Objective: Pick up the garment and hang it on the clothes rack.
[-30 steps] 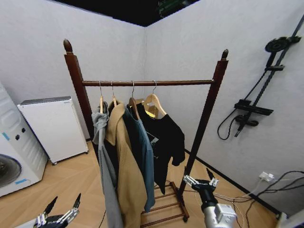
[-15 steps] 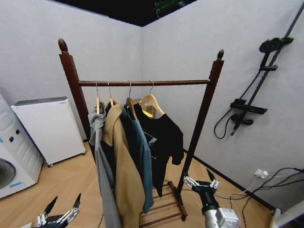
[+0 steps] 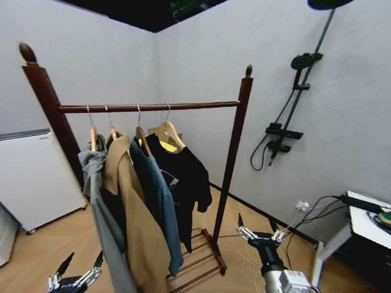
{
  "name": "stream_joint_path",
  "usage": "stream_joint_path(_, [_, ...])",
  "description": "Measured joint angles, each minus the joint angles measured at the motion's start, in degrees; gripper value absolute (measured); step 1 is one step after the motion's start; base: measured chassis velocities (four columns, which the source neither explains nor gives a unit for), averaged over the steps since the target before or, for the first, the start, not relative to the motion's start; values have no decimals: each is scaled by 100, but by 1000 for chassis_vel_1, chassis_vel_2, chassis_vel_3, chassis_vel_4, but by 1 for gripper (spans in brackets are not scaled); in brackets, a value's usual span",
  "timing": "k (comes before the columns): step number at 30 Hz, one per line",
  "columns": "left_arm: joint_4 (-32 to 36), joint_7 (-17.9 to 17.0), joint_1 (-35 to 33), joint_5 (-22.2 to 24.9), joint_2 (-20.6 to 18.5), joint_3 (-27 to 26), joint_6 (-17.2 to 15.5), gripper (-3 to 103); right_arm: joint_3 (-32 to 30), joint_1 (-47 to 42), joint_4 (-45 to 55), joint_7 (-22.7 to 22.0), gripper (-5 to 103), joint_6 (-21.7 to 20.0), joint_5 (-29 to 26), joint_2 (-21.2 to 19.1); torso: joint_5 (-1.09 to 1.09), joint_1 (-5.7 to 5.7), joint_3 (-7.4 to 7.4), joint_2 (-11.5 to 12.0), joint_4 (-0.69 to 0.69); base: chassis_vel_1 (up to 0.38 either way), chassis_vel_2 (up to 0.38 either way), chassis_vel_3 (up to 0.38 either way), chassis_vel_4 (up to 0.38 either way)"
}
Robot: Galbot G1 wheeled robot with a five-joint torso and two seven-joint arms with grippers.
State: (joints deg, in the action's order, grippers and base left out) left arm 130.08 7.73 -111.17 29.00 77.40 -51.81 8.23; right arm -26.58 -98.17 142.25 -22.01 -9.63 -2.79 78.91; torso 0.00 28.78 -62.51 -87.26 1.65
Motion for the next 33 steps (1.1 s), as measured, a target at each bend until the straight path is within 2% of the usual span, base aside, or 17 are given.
stream_joint_path(33, [0, 1, 0, 0, 0, 0, 0, 100, 12, 17, 104, 11, 100, -84, 80, -28, 2, 1, -1, 0, 0, -95, -162, -169, -92])
